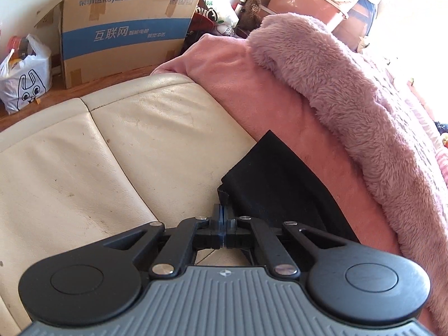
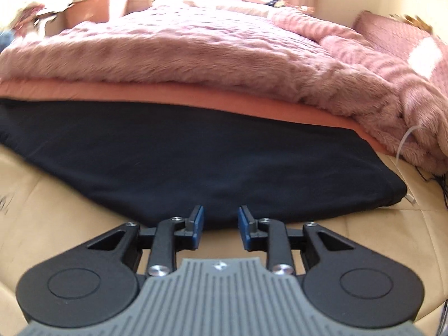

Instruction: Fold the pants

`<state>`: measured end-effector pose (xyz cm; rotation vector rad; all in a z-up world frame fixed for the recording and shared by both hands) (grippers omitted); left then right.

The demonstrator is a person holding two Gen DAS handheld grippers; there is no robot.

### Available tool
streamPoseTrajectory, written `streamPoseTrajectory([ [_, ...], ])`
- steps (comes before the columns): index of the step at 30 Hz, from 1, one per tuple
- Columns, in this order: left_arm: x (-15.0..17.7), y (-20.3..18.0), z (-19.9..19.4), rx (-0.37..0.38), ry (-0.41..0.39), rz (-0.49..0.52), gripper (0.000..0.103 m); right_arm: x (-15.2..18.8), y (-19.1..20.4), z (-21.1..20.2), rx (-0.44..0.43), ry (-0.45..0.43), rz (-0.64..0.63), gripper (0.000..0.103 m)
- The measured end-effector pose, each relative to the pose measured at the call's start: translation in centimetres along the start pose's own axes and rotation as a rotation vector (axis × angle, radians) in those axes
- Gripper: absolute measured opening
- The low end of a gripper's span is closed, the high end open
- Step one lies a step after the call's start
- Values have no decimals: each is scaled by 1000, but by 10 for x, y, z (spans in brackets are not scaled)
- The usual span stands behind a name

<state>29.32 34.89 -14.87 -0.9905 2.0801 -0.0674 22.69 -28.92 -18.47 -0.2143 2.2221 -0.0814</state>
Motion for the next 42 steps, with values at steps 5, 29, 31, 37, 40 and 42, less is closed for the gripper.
streamPoseTrajectory([
  [5,-1,-1,-1,-3,16,9,0,8,43,-4,-10,-6,-189,25],
  [29,20,109,-60,-96,84,-121,1,24,37,-15,-24,92,-215,0],
  [31,15,110,-67,-45,80,-148,2,25,38,-15,-28,96,-211,0],
  [37,14,92,-70,77,96,-252,21,14,30,-31,-51,38,-158,21],
  [40,22,88,-56,52,121,-278,22,2,11,-35,-1,0,-98,21],
  [42,28,86,-50,42,120,-300,22,-4,-5,-26,56,4,-73,21],
])
Point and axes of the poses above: each gripper's, at about its wrist camera, not at the fingertips, and z roughly the way its jaws point, y to its left, x to its underside, the point moved 3 cm from there along z, roughly the way its jaws point, and after that the axes turned 9 degrees about -y, right-handed, at the moved point
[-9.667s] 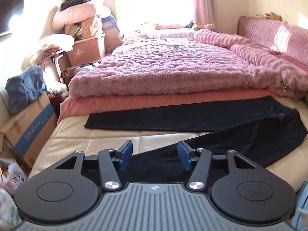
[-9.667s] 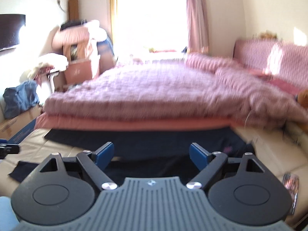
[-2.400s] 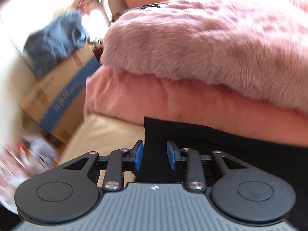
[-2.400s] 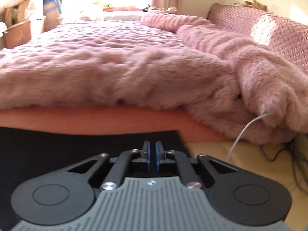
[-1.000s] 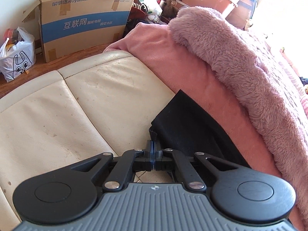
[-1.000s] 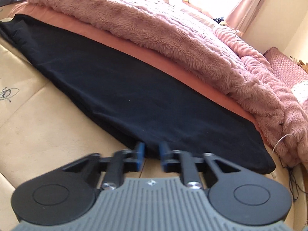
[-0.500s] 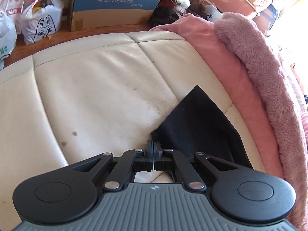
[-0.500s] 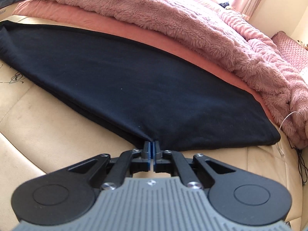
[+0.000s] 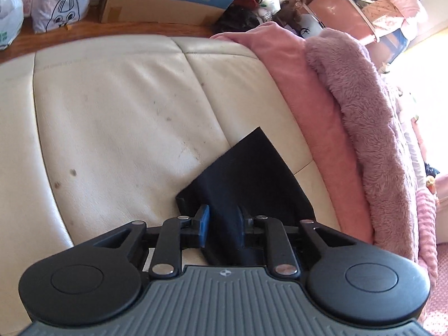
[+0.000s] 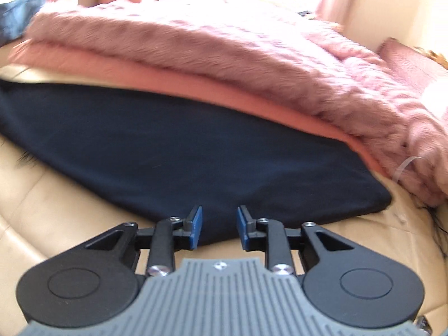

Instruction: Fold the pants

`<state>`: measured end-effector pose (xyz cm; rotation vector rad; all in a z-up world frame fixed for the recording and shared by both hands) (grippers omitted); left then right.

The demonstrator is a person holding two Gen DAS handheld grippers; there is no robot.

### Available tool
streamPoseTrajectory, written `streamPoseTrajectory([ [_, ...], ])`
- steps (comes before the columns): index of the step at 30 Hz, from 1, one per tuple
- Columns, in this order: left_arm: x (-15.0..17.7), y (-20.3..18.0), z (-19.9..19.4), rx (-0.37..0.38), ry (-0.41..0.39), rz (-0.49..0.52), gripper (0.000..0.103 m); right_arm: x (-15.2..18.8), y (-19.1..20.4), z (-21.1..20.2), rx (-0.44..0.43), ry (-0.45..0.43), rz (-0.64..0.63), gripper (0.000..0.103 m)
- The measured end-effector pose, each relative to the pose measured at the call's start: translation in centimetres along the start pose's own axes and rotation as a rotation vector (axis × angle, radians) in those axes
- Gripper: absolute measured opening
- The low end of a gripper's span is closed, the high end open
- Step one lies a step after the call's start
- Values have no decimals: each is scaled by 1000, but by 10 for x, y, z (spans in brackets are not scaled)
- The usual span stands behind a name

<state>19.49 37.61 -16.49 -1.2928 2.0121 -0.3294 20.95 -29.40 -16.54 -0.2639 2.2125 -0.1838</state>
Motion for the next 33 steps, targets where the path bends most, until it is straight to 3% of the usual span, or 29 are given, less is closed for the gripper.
streamPoseTrajectory([
  [3,6,2,4,-36,-16,-10,22,-6,-27,23,43,9,78,21],
  [4,6,3,3,-38,-22,-9,14,-7,-33,31,48,16,102,21],
  [5,7,2,1,-58,-33,-5,0,-9,-38,40,53,23,116,21],
  [11,3,-9,-27,-35,-105,57,0,-7,-45,74,64,73,126,21],
  [17,6,-1,1,-112,-41,116,0,-2,-43,80,71,76,117,21],
  [20,8,-6,2,-145,-30,190,1,-4,-44,83,67,84,106,21],
  [24,11,-23,-2,-300,-51,388,4,-5,-44,86,57,98,91,21],
  [26,10,-26,-4,-302,-41,426,15,-7,-43,85,57,99,83,21],
  [28,7,-19,-13,-220,-31,317,28,-9,-46,79,67,80,92,21],
  [29,7,-13,-16,-175,-21,234,40,-9,-49,75,72,66,108,21],
  [31,10,-2,-21,-74,-6,64,52,-8,-59,67,82,40,163,21],
  [33,17,7,-21,6,2,-71,53,-4,-72,58,90,11,235,21],
])
Point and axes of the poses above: each gripper's, at about its wrist camera, not at the fingertips, and z roughly the way its jaws point, y to its left, x to its underside, the point moved 3 cm from there along z, roughly the way its jaws point, and after that the axes turned 9 degrees about -y, right-handed, at the moved point
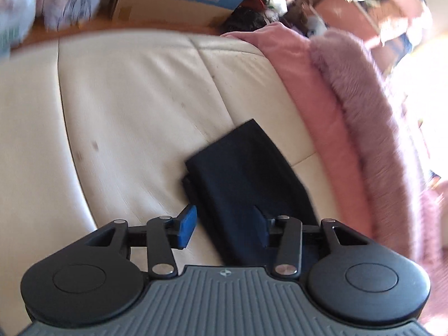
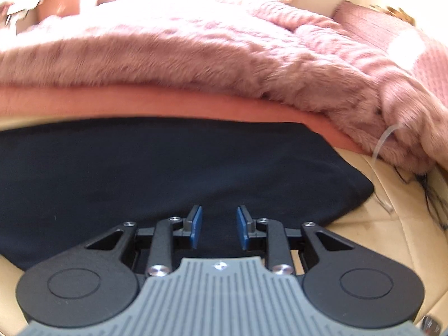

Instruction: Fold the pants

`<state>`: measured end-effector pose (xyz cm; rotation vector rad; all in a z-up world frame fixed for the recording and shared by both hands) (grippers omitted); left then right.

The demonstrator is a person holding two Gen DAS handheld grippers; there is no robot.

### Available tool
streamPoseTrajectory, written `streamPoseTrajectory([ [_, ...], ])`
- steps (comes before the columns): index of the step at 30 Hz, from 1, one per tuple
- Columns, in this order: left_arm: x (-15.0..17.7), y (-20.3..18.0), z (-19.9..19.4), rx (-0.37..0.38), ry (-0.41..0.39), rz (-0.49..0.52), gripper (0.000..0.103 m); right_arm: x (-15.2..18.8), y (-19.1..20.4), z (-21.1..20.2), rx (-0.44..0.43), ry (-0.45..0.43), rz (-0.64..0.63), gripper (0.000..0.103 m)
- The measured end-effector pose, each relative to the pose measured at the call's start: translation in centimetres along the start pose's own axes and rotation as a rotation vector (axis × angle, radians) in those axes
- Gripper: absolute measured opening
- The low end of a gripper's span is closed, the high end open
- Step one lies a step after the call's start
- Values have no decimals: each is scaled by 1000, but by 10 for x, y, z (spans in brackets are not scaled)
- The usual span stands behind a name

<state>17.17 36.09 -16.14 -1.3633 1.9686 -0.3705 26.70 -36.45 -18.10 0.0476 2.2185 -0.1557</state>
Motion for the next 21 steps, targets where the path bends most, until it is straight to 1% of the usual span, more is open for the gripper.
streamPoseTrajectory([
  [1,4,3,2,19,7,-40,53,1,-8,-3,4,-10,36,21],
  [3,13,7,8,41,11,-84,53,3,-26,-7,15,-16,113,21],
  [5,19,10,11,46,-23,-115,54,7,-49,-6,28,-14,213,21],
  [7,21,12,11,57,-53,-139,54,10,-77,-3,32,-19,349,21],
  [9,22,13,11,57,-70,-147,54,11,-106,3,65,-31,466,28],
  [10,23,12,10,53,-77,-143,52,12,-120,7,75,-37,528,37],
  [11,23,12,9,47,-85,-135,51,13,-134,12,70,-44,587,41],
  [13,24,9,10,34,-100,-129,48,18,-158,25,57,-39,687,41],
  [15,26,7,12,26,-123,-137,48,21,-178,39,64,-35,776,41],
  [17,28,6,14,18,-146,-140,44,24,-192,51,71,-39,859,41],
  [19,29,4,15,3,-166,-143,40,26,-199,62,75,-39,914,41],
  [20,29,2,16,-7,-173,-138,31,27,-200,67,71,-36,933,40],
  [21,28,1,17,-18,-178,-131,25,27,-201,70,79,-42,940,39],
])
Point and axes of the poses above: each gripper's, at about its wrist camera, not at the fingertips, and z roughly the way its jaws point, y to its left, x to its underside, the point moved 3 cm from there along z, roughly the way its jaws point, and after that the axes turned 9 degrees about -y, right-handed, at the moved point
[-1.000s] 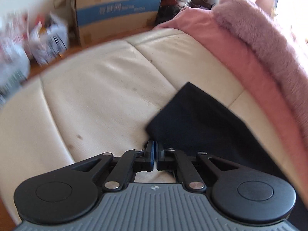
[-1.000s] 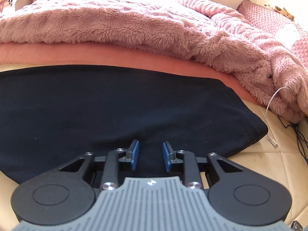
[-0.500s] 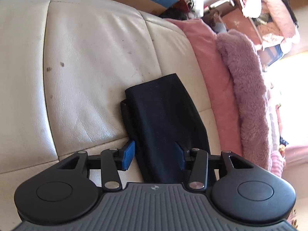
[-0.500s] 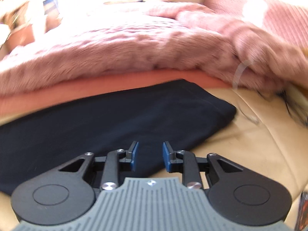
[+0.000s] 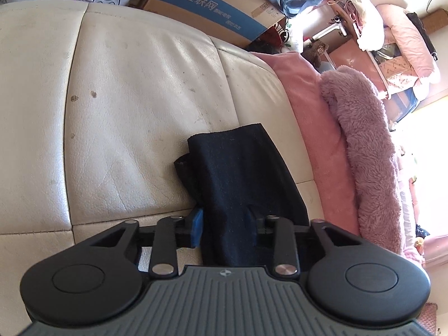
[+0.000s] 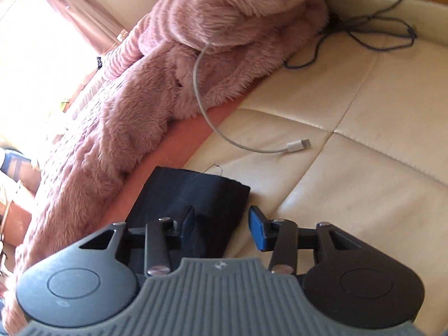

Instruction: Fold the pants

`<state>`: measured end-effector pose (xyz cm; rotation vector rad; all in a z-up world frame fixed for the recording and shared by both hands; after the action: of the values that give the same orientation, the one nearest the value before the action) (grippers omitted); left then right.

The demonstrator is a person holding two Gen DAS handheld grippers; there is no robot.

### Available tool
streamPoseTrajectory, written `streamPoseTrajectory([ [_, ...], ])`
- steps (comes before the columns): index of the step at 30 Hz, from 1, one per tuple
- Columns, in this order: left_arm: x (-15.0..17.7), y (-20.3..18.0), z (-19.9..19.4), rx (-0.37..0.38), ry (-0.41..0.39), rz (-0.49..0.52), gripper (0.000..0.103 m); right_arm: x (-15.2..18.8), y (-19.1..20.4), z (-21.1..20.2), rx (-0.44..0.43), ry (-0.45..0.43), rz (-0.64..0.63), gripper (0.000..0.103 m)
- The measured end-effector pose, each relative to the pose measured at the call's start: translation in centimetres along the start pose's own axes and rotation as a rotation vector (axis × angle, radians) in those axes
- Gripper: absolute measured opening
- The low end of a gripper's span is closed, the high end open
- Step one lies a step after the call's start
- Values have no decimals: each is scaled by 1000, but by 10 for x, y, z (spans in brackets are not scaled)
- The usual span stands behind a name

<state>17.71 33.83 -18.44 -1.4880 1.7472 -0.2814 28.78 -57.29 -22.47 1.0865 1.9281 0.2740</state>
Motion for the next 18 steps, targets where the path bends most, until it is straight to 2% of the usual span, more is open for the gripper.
streamPoseTrajectory([
  [2,-1,-3,3,-26,-3,18,7,-1,-1,3,13,-10,0,16],
  [5,-4,-5,4,-49,-3,26,6,-1,-3,-3,22,-34,-20,7],
  [8,-8,-15,4,-77,5,110,5,2,0,-21,46,-58,-72,5],
  [10,-12,-17,4,-82,20,130,5,6,-4,-37,67,-59,-86,4],
  [13,-23,-17,-1,-103,27,202,5,17,-9,-67,100,-34,-113,4],
  [18,-44,-22,-14,-100,5,288,5,42,-11,-100,112,47,-257,8],
])
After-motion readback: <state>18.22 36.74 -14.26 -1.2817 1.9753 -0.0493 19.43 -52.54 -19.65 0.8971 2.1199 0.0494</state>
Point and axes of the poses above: each gripper's, at about its wrist camera, not at the fingertips, and z roughly the way its jaws point, y to its left, x to its underside, the point moved 3 cm from there along z, roughly the way its jaws point, and after that the axes turned 9 degrees about -y, right-handed, at the moved point
